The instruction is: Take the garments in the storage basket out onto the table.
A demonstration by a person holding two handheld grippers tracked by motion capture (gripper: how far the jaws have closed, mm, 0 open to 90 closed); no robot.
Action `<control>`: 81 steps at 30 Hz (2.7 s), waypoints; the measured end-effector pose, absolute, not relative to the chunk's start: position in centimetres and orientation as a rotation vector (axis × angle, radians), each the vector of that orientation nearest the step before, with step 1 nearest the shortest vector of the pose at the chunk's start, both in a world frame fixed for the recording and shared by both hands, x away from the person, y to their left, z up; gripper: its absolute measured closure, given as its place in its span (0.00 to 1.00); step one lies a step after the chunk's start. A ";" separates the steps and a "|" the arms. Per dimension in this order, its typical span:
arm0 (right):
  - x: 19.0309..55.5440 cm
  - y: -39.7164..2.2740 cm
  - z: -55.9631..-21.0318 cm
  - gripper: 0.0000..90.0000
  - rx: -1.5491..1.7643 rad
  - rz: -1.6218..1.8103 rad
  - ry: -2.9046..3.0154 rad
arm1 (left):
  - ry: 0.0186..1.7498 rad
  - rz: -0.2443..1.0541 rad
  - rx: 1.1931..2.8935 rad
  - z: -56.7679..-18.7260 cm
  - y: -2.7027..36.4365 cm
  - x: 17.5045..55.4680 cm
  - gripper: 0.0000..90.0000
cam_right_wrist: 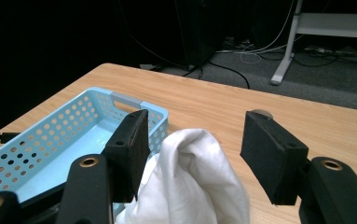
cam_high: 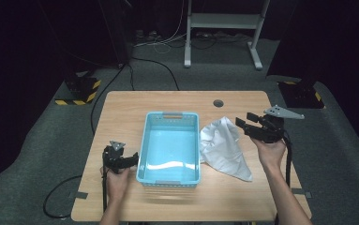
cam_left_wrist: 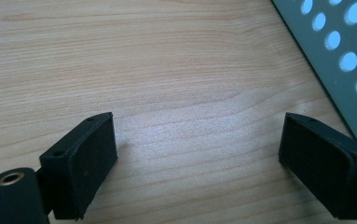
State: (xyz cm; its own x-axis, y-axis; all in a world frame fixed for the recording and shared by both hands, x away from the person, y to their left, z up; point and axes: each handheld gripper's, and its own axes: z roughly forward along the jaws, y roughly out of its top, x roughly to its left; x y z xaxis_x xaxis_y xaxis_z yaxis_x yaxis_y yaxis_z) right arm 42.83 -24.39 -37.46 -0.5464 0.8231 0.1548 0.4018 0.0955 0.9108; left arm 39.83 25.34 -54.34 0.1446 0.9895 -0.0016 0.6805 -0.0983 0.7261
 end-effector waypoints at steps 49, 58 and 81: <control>41.1 -29.3 -39.1 0.46 1.303 1.454 1.893 | 1.595 0.686 1.845 -54.3 25.3 39.8 0.12; 40.8 -29.9 -39.8 0.46 1.326 1.455 1.882 | 1.595 0.686 1.846 -54.3 25.3 39.8 0.12; 40.7 -29.9 -41.2 0.45 1.353 1.427 1.901 | 1.595 0.686 1.845 -54.3 25.3 39.8 0.12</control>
